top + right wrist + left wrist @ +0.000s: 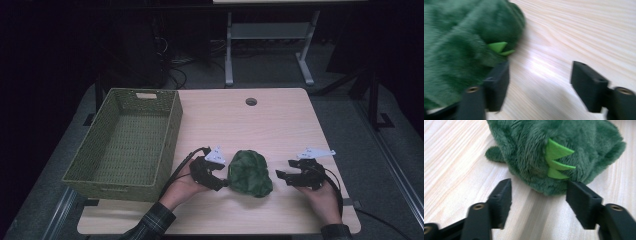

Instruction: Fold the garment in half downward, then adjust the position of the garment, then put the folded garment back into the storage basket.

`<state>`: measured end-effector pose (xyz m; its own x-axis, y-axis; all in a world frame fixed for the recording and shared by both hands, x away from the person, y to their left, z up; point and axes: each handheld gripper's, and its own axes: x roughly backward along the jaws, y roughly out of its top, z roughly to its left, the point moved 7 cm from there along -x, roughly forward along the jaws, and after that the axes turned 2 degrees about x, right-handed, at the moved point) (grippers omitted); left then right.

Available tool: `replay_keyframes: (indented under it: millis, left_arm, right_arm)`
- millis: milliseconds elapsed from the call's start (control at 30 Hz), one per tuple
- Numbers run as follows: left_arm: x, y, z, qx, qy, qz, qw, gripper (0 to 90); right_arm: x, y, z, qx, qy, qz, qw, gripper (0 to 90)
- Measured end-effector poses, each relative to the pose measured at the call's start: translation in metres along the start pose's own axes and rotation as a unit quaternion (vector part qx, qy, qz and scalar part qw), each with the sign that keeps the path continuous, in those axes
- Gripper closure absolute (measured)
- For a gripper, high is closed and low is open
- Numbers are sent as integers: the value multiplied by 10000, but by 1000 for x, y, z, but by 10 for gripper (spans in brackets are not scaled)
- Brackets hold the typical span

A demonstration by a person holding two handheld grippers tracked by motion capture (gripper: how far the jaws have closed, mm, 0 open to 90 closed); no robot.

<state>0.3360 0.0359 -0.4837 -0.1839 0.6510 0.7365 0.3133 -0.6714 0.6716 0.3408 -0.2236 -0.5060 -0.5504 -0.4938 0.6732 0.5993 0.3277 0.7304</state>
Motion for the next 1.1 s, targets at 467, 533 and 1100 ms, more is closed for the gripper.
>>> replay_keyframes:
  millis: [467,533,1100]
  left_arm:
    - [5,20,-6,-385,-187,109,9990,173]
    - [5,25,-5,-424,-215,98,9988,164]
    - [-28,40,-3,-758,-530,306,9952,130]
  right_arm:
    - [2,-28,-7,-58,-273,223,9994,80]
    - [2,-31,-7,18,-379,239,9990,77]
    - [0,-36,-10,247,-559,214,9979,26]
